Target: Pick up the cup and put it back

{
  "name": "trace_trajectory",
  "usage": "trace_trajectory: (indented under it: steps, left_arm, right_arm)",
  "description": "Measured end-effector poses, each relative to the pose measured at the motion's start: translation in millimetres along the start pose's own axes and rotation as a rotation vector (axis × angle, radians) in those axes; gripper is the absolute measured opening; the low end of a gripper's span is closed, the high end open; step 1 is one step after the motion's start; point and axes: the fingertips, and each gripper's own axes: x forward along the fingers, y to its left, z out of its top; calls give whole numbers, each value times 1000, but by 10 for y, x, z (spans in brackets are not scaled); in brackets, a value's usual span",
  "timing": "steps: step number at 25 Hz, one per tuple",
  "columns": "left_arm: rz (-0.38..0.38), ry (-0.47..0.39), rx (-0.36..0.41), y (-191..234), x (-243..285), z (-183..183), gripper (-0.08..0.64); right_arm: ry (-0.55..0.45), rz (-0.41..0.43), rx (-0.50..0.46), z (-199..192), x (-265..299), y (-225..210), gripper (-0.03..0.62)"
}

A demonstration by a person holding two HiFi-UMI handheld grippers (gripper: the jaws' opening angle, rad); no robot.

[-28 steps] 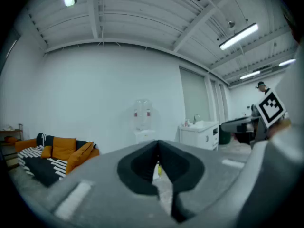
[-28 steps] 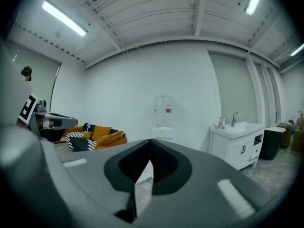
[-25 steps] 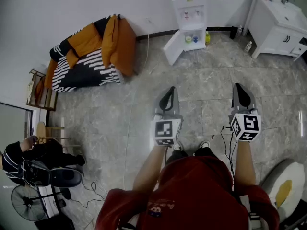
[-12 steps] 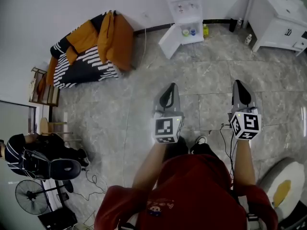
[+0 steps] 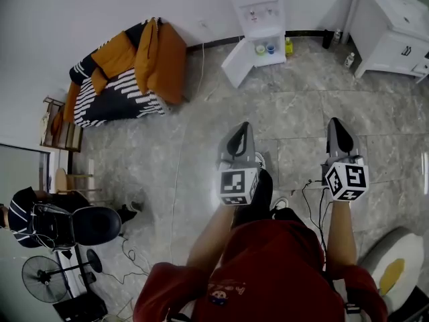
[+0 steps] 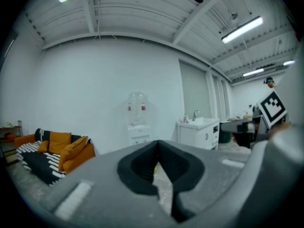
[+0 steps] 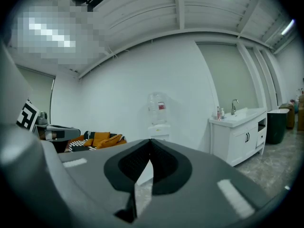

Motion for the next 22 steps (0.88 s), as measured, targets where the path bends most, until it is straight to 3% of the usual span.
trace_trajectory:
  steps: [7, 14, 22]
  left_arm:
    - [-10, -13, -28, 428, 724, -20, 0]
    - [-30, 12, -69, 1236, 1540, 73, 0]
    - [-48, 23, -92, 2062, 2337, 85, 0]
  right_arm:
    - [25, -6, -46, 58, 804, -70, -2]
    - [50, -10, -76, 331, 1945, 100, -2]
    - [90, -12, -103, 371, 3076, 291, -2]
